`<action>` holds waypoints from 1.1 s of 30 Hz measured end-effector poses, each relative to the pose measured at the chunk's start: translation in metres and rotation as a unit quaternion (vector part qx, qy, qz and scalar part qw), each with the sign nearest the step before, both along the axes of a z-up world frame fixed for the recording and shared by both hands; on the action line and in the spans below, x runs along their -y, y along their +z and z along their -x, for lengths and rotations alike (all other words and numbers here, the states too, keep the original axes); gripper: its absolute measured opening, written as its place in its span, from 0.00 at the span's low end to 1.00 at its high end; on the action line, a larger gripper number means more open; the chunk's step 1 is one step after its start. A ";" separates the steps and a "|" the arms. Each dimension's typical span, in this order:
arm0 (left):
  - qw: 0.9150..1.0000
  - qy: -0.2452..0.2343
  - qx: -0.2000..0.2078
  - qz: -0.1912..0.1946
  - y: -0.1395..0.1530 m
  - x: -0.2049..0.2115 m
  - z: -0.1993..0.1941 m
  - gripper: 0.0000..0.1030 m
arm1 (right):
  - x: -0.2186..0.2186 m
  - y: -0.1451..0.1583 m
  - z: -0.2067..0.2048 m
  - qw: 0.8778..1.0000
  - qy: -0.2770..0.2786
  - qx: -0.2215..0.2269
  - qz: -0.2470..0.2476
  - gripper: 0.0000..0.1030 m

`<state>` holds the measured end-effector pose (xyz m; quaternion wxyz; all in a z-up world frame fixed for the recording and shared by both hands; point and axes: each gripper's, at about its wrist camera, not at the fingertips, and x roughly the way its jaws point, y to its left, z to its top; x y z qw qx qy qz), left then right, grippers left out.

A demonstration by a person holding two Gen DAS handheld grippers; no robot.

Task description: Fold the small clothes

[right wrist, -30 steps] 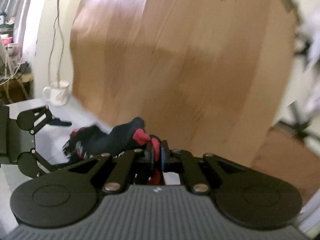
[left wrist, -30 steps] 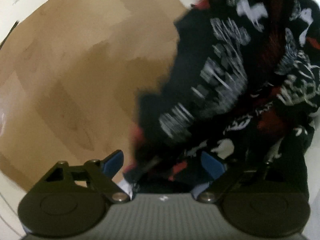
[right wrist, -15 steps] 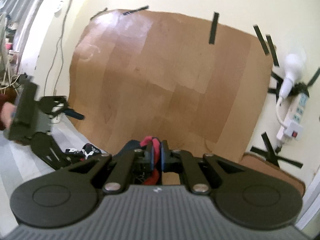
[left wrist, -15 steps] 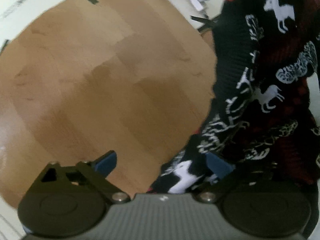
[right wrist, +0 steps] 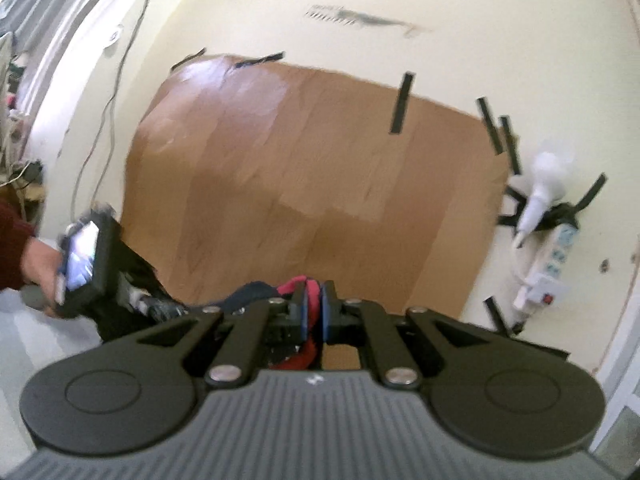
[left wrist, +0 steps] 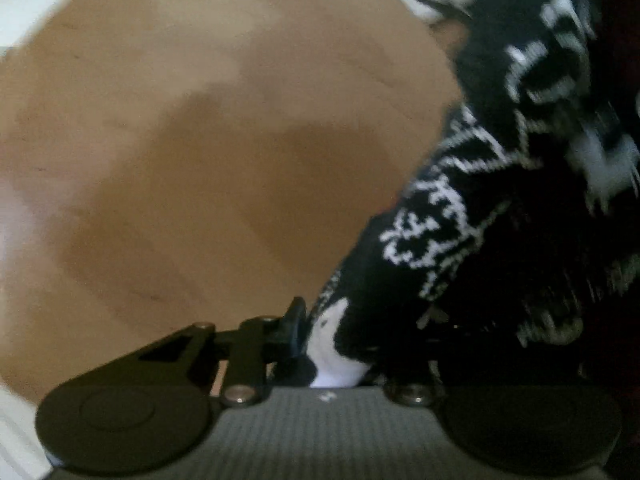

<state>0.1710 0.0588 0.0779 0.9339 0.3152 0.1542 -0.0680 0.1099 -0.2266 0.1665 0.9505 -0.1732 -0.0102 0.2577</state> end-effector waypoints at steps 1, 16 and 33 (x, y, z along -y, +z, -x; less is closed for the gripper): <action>1.000 0.008 0.014 0.011 0.015 -0.003 0.008 0.20 | 0.002 0.006 0.002 1.000 -0.003 0.008 -0.009 0.09; 0.956 0.086 0.278 0.043 0.228 0.016 0.203 0.24 | 0.043 0.162 0.083 0.980 -0.031 0.160 -0.117 0.09; 0.986 0.118 0.118 0.000 0.164 0.023 0.132 0.34 | 0.009 0.114 -0.022 0.996 -0.048 0.029 -0.064 0.09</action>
